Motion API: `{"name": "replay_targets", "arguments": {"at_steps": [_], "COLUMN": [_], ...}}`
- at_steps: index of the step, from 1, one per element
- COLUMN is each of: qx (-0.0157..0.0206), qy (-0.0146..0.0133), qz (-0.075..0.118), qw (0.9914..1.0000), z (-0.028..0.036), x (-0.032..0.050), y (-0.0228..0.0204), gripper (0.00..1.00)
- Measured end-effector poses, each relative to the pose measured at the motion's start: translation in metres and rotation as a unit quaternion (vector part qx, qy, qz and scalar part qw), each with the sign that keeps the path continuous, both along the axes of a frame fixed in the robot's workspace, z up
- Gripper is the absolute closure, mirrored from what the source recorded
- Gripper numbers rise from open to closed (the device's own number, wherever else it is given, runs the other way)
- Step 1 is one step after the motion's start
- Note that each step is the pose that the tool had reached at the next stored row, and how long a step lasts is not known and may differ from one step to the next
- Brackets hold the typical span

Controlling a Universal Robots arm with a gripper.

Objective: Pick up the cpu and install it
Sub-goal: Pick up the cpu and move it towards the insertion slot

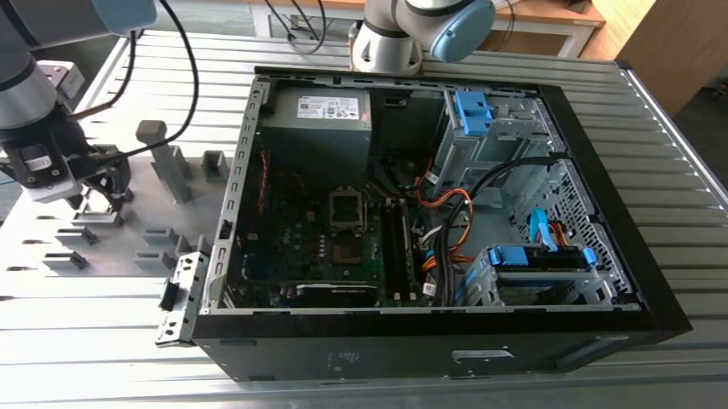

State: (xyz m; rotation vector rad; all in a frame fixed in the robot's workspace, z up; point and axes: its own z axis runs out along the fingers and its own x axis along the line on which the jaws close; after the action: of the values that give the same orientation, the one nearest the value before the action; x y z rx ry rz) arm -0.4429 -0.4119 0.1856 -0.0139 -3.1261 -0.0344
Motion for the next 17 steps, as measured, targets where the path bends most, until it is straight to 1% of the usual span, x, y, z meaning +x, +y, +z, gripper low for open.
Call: {"name": "replay_targets", "arguments": {"at_steps": [16,17], "qx": [0.0000,-0.0001], "qy": [0.0000,0.0000], "qz": [0.000,0.000], "qw": [1.00000,1.00000], "z": [-0.0008,-0.0008], "x": [0.0011,0.0011], "y": [0.0000,0.0000], "gripper": [0.40,0.41]}}
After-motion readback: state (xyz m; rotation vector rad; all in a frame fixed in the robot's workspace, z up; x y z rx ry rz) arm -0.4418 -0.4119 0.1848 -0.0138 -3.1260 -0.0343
